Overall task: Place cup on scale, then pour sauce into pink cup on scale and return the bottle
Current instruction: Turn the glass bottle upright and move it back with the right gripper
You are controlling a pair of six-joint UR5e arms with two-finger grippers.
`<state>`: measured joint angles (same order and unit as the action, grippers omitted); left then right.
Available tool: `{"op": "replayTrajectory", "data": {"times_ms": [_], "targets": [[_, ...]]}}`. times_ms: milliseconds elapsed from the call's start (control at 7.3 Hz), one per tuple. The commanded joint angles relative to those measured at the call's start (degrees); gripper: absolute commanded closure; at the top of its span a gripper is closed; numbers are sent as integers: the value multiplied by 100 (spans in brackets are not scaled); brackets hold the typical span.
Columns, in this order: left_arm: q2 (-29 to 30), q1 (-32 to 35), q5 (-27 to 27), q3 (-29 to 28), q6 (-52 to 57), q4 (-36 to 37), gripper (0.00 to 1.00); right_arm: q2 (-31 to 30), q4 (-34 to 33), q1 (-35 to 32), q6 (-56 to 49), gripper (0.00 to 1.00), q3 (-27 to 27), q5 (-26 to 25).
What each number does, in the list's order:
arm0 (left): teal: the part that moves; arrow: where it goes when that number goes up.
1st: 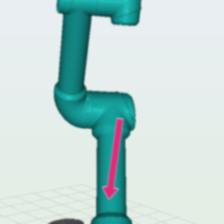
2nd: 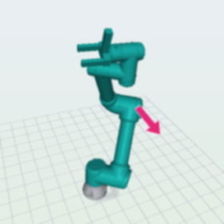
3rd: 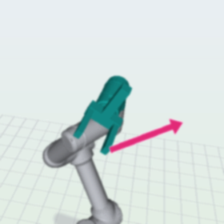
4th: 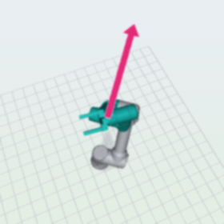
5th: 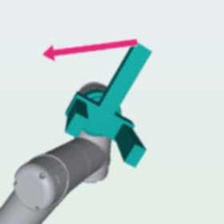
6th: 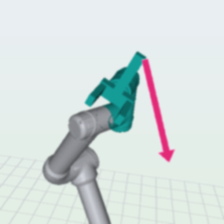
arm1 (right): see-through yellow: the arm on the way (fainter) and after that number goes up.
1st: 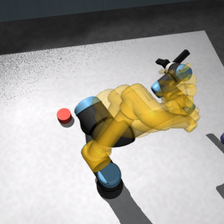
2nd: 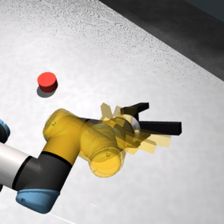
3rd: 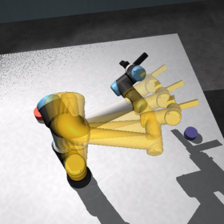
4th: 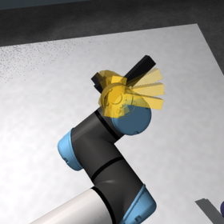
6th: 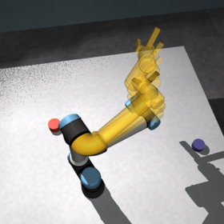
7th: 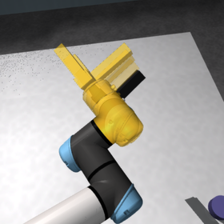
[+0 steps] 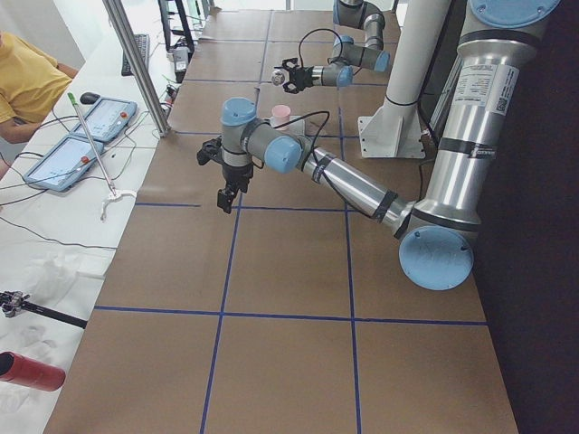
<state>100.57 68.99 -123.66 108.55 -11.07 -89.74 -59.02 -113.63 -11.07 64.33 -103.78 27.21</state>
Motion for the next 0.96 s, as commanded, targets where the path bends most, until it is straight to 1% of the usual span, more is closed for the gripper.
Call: {"op": "replayTrajectory", "data": {"times_ms": [0,137,274,411,548,822], "targets": [[6,0,0,9,-9,0,1,-180,1121,9,1303,100,-11,144],[24,0,0,9,-18,9,1,-258,1237,0,1814,100,-211,187],[15,0,0,35,-18,1,1,-642,1542,-17,2359,100,-631,414],[6,0,0,79,-18,18,1,-1090,1893,-26,2539,100,-983,495],[15,0,0,96,-18,18,1,-1494,2480,-61,2827,100,-1082,522],[15,0,0,132,-27,27,1,-2443,3727,-70,2901,100,-1101,531]]}}
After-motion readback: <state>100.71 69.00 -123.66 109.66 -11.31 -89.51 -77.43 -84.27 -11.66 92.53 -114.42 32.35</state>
